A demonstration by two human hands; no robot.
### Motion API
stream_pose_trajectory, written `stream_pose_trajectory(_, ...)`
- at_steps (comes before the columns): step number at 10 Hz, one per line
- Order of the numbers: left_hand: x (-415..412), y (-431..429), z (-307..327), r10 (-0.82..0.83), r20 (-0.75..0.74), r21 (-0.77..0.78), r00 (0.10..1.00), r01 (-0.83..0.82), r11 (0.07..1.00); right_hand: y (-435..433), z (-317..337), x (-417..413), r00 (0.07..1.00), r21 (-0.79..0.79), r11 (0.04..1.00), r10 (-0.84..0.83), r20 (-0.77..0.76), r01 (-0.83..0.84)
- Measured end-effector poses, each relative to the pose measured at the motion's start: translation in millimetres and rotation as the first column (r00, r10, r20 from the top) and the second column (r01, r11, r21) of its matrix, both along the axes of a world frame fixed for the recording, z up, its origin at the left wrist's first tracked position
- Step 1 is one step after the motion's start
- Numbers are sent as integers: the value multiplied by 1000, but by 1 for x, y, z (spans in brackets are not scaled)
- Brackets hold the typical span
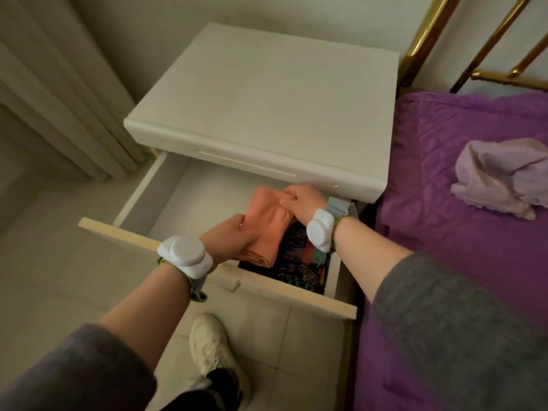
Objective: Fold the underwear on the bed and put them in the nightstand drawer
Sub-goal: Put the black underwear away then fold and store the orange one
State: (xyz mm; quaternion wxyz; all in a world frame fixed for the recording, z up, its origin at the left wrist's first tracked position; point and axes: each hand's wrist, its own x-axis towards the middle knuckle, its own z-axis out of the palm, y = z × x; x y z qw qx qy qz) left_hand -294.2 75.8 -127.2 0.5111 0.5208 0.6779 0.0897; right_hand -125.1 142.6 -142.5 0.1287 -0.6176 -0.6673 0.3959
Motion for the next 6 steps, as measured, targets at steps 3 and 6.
stream_pose_trajectory(3, -12, 28, -35, -381, -265, -196, 886, 338, 921, 18, -44, -7, 981, -59, 990, 138, 135, -131)
stream_pose_trajectory(6, -3, 38, -56, -585, -410, -378, 699, 454, 807, 21, -46, 1, 928, -102, 959, 283, 243, -266)
